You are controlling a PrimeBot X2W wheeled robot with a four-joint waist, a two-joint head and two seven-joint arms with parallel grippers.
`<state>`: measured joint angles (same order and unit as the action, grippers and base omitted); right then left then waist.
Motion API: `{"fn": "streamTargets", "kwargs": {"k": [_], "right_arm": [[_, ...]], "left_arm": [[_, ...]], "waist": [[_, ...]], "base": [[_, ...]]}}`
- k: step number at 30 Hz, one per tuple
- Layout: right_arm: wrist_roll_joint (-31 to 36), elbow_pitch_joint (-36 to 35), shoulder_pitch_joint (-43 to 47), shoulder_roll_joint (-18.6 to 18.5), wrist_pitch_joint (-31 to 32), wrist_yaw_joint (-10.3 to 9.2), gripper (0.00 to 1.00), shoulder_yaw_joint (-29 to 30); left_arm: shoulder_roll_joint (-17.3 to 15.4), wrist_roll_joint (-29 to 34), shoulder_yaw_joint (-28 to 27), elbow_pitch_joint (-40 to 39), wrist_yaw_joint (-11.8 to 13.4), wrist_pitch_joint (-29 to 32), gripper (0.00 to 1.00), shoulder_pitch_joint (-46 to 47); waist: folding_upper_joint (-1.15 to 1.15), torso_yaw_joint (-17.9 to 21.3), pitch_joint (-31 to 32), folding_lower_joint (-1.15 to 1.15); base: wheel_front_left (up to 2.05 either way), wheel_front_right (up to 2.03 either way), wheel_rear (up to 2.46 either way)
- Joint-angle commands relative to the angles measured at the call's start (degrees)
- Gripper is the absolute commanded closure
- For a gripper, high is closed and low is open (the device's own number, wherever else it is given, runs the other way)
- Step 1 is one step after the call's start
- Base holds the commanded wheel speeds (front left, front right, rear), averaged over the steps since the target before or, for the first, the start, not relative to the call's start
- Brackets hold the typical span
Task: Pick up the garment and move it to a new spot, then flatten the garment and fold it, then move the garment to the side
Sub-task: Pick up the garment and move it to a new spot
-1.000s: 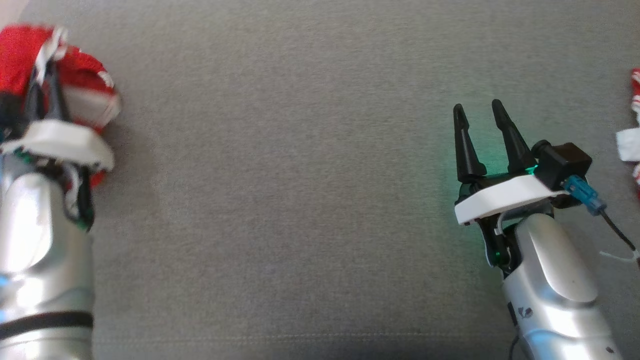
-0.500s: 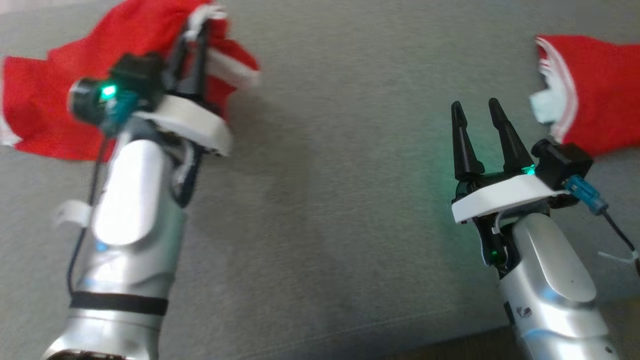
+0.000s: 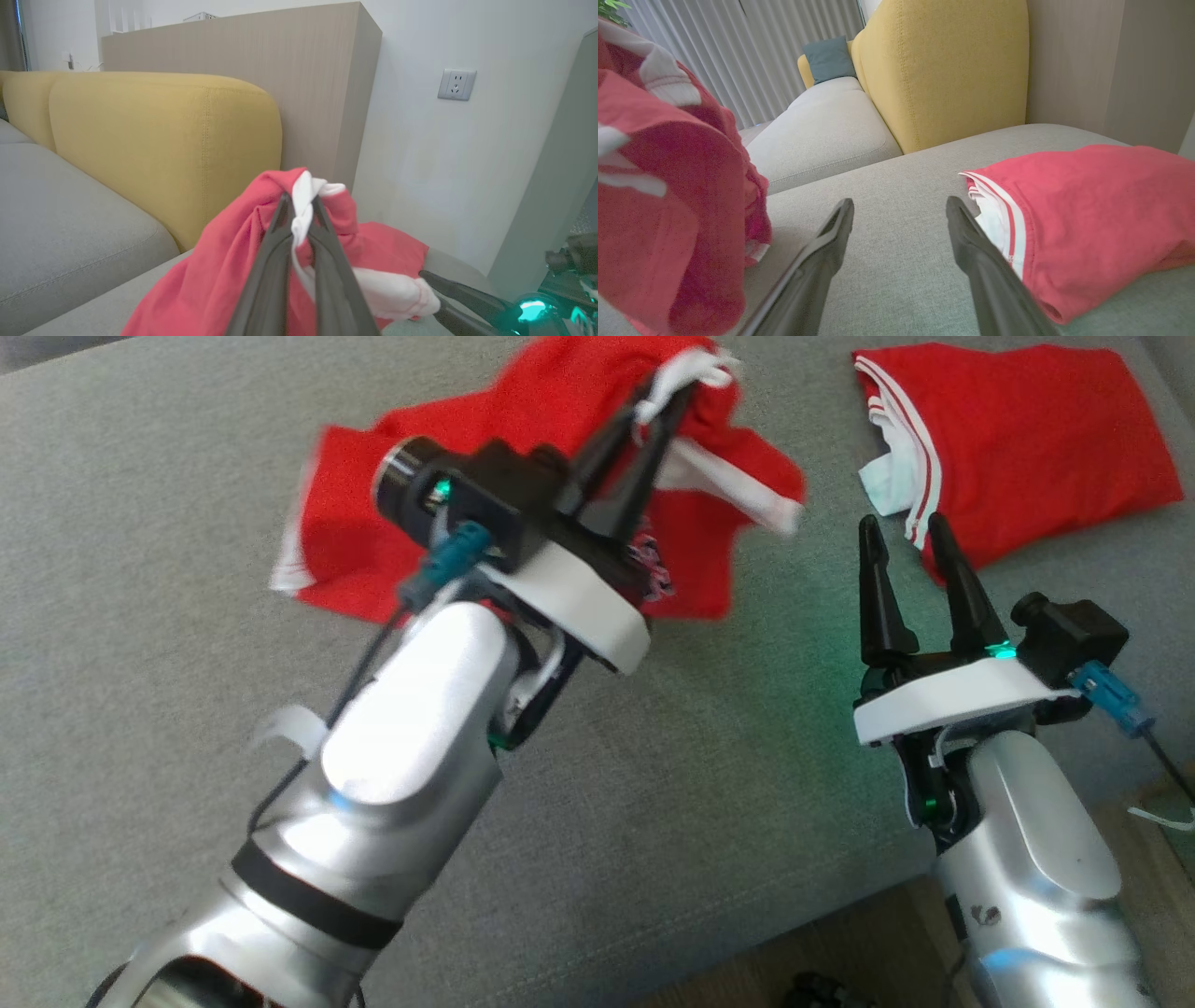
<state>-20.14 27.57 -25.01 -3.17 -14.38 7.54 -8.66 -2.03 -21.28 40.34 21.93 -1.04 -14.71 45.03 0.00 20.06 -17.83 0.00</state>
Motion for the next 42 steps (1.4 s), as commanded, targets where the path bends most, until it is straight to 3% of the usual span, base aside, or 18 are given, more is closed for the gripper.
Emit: {"fn": "streamTargets", "kwargs": {"k": [1,7,13,15,16,23,31,42], "right_arm": [[-0.14,-1.92,0.56,0.29,-0.62,-0.05,0.00,-0.57],[0.15,-2.11,0.57,0.29,-0.62,-0.05,0.00,0.07],[1.52,-1.90,0.87,0.29,-0.62,-0.05,0.00,0.94],[1.94,-1.78,1.09,0.29,-0.62,-0.05,0.00,1.17],[2.14,-1.65,1.22,0.29,-0.62,-0.05,0.00,1.28],[2.70,-0.74,2.20,0.29,-0.62,-0.05,0.00,0.99],[2.98,-0.07,3.91,0.29,-0.62,-0.05,0.00,0.42],[3.21,0.75,6.24,0.29,-0.62,-0.05,0.00,0.39]], "left_arm": [[-0.86,-0.33,-0.45,-1.01,0.68,-0.29,1.00,1.90],[-1.30,1.53,-1.04,5.49,1.36,-0.29,1.00,0.04],[-5.54,5.03,-4.34,9.55,1.91,-0.29,0.98,-4.25],[-6.83,5.84,-5.95,10.06,2.73,-0.29,0.36,-5.84],[-7.33,6.12,-6.84,10.23,3.22,-0.29,0.00,-6.67],[-8.35,6.36,-14.44,8.57,6.58,-0.29,0.00,-13.41],[-5.87,7.58,-26.54,-0.62,10.76,-0.29,0.00,-26.22],[-2.06,12.75,-34.76,-9.59,9.25,-0.29,0.00,-39.13]], "waist": [[0.00,-0.62,0.03,0.00],[0.00,-2.96,0.23,0.00],[0.00,-6.64,1.26,0.00],[0.00,-7.77,1.84,0.00],[0.00,-8.29,2.15,0.00],[0.00,-10.41,4.56,0.00],[0.00,-11.05,7.46,0.00],[0.00,-12.77,10.39,0.00]], "base": [[0.00,0.00,0.00],[0.00,0.00,0.00],[0.00,0.00,0.00],[0.00,0.00,0.00],[0.00,0.00,0.00],[0.00,0.00,0.00],[0.00,0.00,0.00],[0.00,0.00,0.00]]}}
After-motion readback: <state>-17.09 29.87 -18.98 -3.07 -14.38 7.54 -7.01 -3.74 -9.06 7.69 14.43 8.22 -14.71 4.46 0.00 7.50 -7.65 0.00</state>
